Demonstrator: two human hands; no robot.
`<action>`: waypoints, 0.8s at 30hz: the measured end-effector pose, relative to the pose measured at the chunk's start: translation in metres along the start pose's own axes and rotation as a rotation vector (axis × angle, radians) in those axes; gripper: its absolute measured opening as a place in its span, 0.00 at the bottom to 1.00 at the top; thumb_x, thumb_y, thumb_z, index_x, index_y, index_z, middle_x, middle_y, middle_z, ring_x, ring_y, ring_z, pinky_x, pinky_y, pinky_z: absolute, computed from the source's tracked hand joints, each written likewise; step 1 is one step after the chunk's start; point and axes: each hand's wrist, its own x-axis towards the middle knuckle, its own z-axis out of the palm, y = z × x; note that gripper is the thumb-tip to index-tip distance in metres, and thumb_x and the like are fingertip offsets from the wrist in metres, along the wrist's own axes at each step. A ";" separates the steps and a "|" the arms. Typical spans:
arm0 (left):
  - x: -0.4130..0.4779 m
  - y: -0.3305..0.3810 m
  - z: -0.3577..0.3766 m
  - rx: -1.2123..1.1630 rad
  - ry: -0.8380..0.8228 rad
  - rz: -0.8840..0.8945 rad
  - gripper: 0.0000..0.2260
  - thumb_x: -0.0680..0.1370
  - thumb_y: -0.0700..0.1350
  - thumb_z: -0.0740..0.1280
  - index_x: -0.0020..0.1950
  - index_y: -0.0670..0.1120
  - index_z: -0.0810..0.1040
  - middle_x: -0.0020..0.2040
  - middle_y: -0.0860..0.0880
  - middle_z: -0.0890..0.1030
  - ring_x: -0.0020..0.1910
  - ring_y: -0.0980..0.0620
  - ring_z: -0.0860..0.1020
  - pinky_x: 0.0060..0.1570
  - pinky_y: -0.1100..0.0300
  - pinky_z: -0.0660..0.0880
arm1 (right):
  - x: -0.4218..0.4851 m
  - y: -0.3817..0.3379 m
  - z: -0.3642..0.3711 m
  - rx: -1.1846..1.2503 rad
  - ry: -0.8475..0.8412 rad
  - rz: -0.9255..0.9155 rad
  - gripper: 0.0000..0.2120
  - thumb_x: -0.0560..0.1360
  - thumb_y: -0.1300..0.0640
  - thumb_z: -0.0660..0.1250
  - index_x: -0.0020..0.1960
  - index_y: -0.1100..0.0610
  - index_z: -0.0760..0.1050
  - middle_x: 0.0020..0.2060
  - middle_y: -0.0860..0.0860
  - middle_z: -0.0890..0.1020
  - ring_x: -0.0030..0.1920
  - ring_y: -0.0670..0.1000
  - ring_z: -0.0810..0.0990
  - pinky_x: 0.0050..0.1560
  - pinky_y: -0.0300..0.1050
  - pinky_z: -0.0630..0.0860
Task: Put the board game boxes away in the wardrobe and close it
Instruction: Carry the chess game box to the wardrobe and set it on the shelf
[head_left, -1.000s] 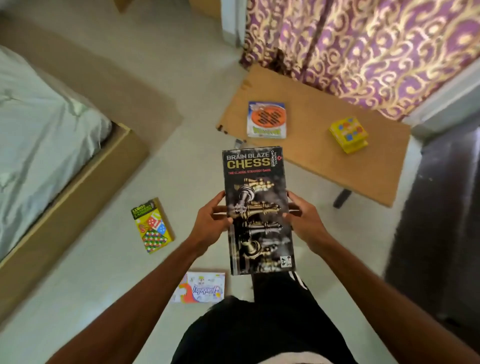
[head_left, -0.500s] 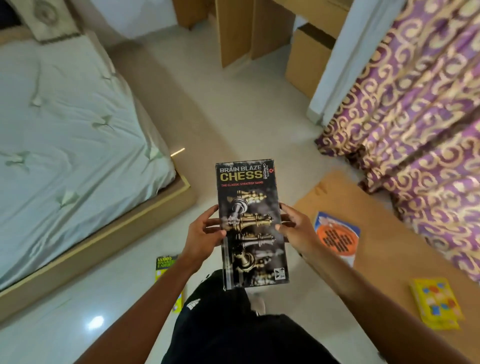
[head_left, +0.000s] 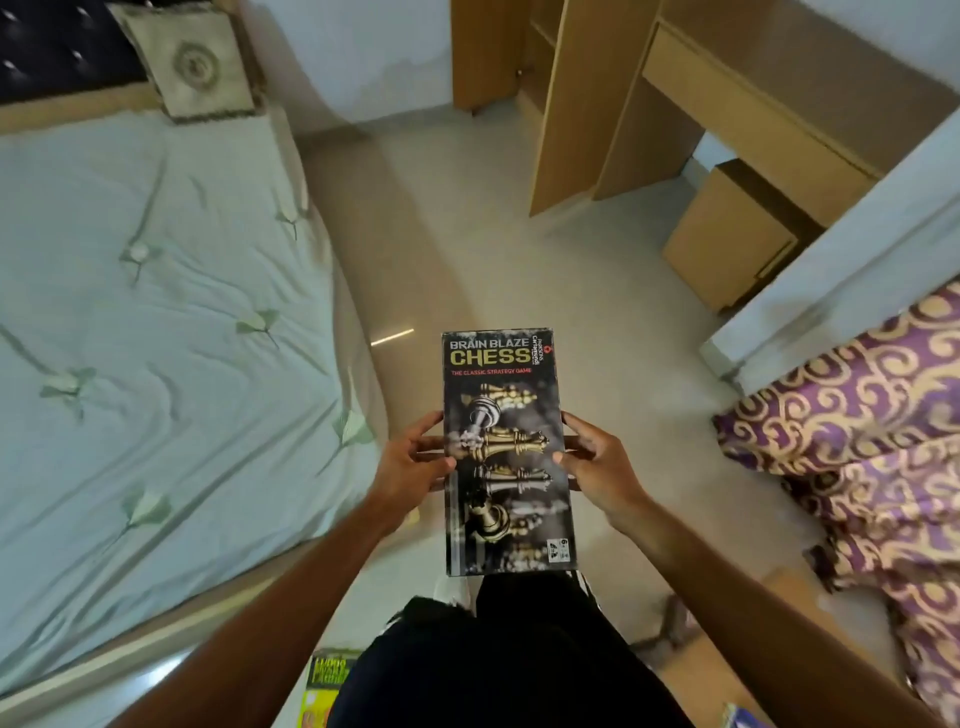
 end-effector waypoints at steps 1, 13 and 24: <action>0.021 0.014 -0.001 -0.004 0.004 0.001 0.31 0.73 0.28 0.68 0.68 0.58 0.73 0.55 0.44 0.83 0.53 0.45 0.82 0.46 0.49 0.82 | 0.023 -0.012 -0.001 -0.001 0.014 0.005 0.29 0.73 0.66 0.70 0.72 0.52 0.68 0.58 0.50 0.82 0.55 0.49 0.82 0.59 0.51 0.79; 0.343 0.198 0.027 -0.028 0.035 0.020 0.30 0.74 0.29 0.68 0.73 0.51 0.70 0.57 0.43 0.82 0.55 0.44 0.83 0.45 0.49 0.83 | 0.379 -0.153 -0.061 -0.048 -0.010 -0.066 0.28 0.74 0.63 0.70 0.71 0.51 0.69 0.62 0.48 0.79 0.56 0.50 0.81 0.57 0.51 0.80; 0.603 0.367 0.005 -0.116 0.135 0.094 0.29 0.74 0.27 0.67 0.71 0.50 0.73 0.58 0.43 0.81 0.53 0.46 0.83 0.44 0.49 0.83 | 0.684 -0.308 -0.071 -0.090 -0.069 -0.113 0.27 0.74 0.62 0.70 0.70 0.49 0.70 0.62 0.47 0.79 0.57 0.51 0.81 0.55 0.53 0.81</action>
